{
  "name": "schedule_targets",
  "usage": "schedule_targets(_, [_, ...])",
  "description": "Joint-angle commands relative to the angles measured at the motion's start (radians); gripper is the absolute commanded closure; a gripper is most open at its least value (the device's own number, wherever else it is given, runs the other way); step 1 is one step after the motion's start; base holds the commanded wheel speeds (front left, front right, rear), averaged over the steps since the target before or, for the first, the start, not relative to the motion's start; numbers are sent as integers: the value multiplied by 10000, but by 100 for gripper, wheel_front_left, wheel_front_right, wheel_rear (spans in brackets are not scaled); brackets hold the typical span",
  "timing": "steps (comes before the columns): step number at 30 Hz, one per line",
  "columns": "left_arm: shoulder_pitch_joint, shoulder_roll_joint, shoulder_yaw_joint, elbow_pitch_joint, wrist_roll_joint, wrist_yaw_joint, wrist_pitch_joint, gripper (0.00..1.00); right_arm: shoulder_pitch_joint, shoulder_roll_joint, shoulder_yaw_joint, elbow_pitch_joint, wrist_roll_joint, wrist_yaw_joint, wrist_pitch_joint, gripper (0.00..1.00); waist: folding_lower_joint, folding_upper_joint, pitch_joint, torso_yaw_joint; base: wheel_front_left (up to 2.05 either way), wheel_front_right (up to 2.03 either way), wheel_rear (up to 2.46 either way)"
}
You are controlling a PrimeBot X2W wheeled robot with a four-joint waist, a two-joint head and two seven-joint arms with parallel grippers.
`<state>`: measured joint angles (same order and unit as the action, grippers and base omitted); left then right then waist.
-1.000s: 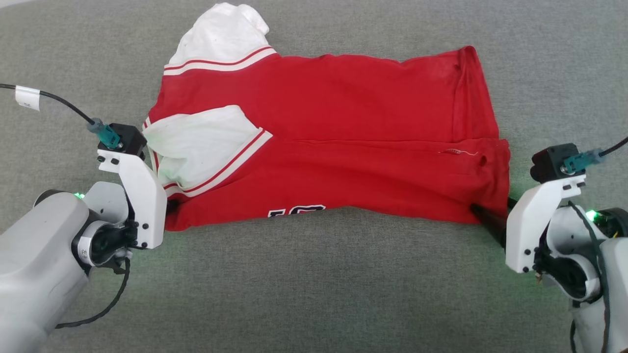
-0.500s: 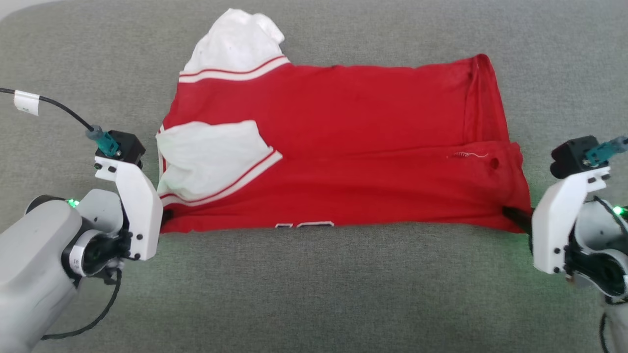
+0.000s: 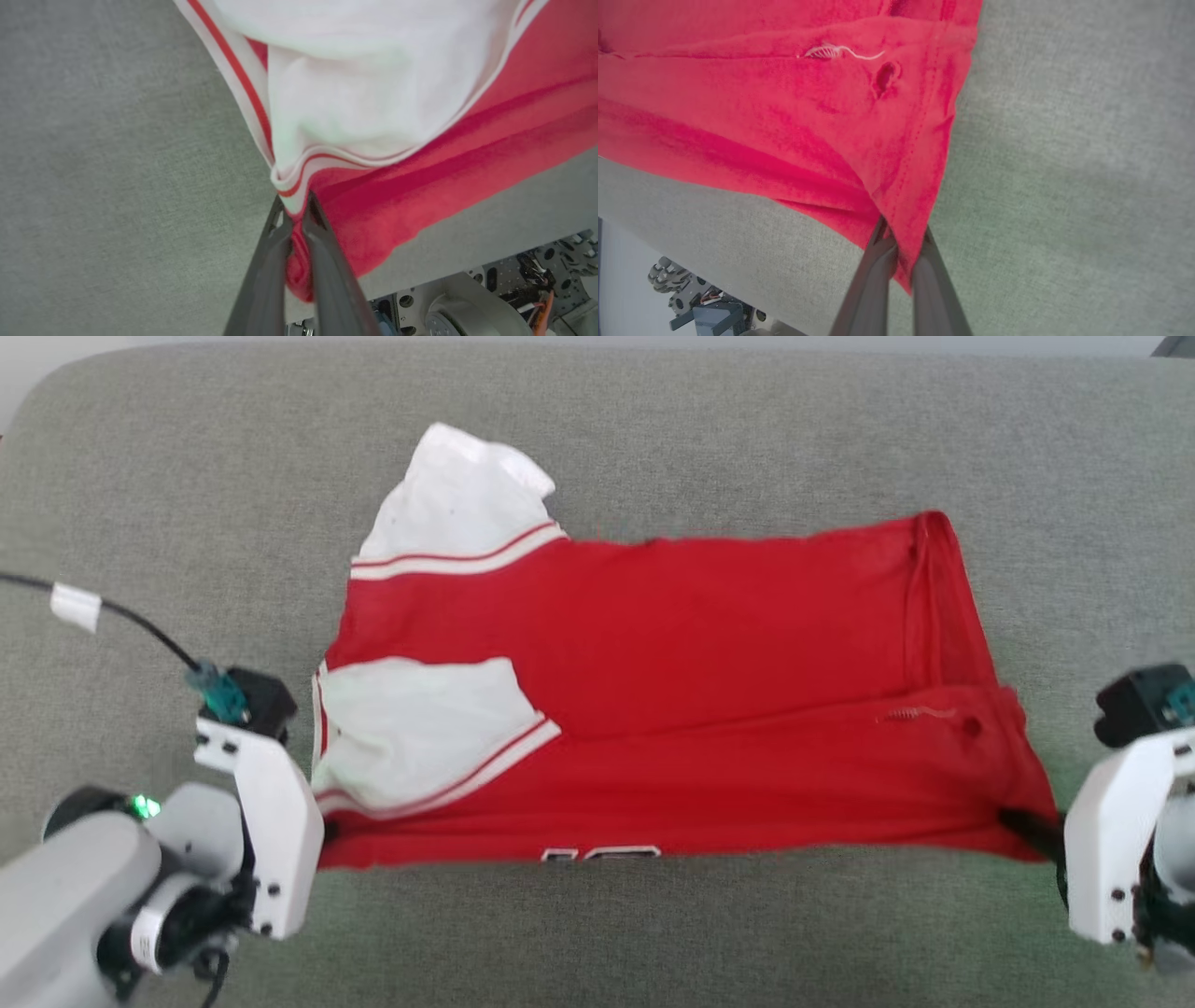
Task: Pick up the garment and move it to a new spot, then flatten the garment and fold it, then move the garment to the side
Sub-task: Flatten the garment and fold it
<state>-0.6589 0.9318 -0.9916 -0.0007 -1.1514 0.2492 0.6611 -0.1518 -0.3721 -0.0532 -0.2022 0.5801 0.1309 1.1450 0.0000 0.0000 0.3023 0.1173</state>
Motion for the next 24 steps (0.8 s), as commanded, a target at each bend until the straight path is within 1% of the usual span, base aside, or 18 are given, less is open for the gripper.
schedule_targets(1, [365,125,-48,-219,-32,214,-29,100,332,162,-251,-234,-31,-3,139,100,0,0,25,18,0,0,0])
schedule_targets(4, [620,94,-94,-269,-135,335,-132,100,684,382,-320,-347,-175,-3,50,100,0,0,48,18,0,0,0])
schedule_targets(5, [715,53,-86,-208,-220,348,-171,100,775,545,-308,-244,-130,-3,1,100,0,0,60,-7,0,0,0])
schedule_targets(6, [764,11,-82,-127,-252,336,-197,100,868,596,-274,-130,-183,-3,-13,87,0,0,70,-34,0,0,0])
schedule_targets(7, [748,-37,-93,-31,-215,268,-255,100,876,568,-231,-79,-321,-1,-157,59,0,0,79,-40,0,0,0])
schedule_targets(8, [754,-92,-49,77,-260,255,-322,80,882,688,-221,57,-360,-3,-302,47,0,0,88,-51,0,0,0])
schedule_targets(9, [753,-102,-42,217,-284,235,-342,65,926,800,-163,202,-375,-3,-422,27,0,0,91,-69,0,0,0])
schedule_targets(10, [724,-106,-40,342,-262,219,-357,52,931,817,-84,290,-424,-1,-543,0,0,0,84,-92,0,0,0])
schedule_targets(11, [724,-106,-40,342,-262,219,-357,52,931,817,-84,290,-424,-1,-543,0,0,0,84,-92,0,0,0])
schedule_targets(12, [679,-105,-4,436,-257,199,-398,4,878,844,-46,347,-467,-1,-679,0,0,0,72,-130,0,0,0])
schedule_targets(13, [634,-112,50,505,-304,188,-413,0,850,908,1,400,-434,-1,-765,0,0,0,51,-166,0,0,0])
schedule_targets(17, [389,97,251,484,-351,174,-407,0,833,884,-2,123,-398,-1,-1170,0,0,0,-49,-292,0,0,0])
schedule_targets(19, [207,279,379,375,-307,172,-348,0,824,938,-159,-170,-432,-1,-1400,0,0,0,-100,-382,0,0,0])
schedule_targets(21, [-8,493,519,269,-280,188,-279,0,778,1102,-302,-570,-435,-1,-1727,0,0,0,-121,-496,0,0,0])
schedule_targets(24, [-517,695,748,206,14,9,-396,0,655,1382,-507,-1102,-579,-1,-2412,0,0,0,-86,-701,0,0,0])
